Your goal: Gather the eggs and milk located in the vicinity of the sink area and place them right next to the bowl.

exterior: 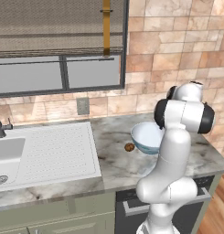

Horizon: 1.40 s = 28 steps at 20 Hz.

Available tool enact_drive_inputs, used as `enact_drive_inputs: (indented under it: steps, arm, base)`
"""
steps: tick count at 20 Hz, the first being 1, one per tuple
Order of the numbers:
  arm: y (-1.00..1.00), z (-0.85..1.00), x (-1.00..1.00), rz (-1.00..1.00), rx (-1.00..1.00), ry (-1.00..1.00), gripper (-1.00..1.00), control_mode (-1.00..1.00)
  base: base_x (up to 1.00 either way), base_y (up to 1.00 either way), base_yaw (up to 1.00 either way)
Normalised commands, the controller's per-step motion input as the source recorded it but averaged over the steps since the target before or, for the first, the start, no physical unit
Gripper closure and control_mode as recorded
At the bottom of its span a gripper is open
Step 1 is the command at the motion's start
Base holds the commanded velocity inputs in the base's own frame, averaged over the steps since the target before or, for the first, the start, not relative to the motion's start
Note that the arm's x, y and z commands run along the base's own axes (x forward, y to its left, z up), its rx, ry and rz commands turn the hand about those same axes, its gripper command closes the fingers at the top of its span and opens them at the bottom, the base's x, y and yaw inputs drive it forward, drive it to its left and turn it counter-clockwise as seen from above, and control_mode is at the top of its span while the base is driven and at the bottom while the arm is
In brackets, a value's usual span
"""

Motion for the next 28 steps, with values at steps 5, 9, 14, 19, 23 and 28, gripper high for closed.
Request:
enact_drive_inputs:
  steps: [5,9,14,19,23,28]
  arm:
    - [-0.05,-0.2,-0.08,-0.02,-0.05,0.0,1.0,-1.0]
    - [-0.51,-0.44,-0.42,-0.01,0.0,0.0,1.0,-1.0]
    - [-0.48,-0.36,-0.34,-0.01,0.0,-0.01,1.0,-1.0]
    - [0.03,0.01,-0.26,0.0,0.07,-0.28,1.0,-1.0]
    - [0.21,0.09,-0.01,-0.02,0.09,-0.21,1.0,-1.0]
    - [0.27,0.06,0.03,-0.06,0.02,-0.04,1.0,-1.0]
  base:
    - [0.0,0.0,0.0]
    - [0.0,0.0,0.0]
    - [0.0,0.0,0.0]
    - [0.0,0.0,0.0]
    - [0.0,0.0,0.0]
    - [0.0,0.0,0.0]
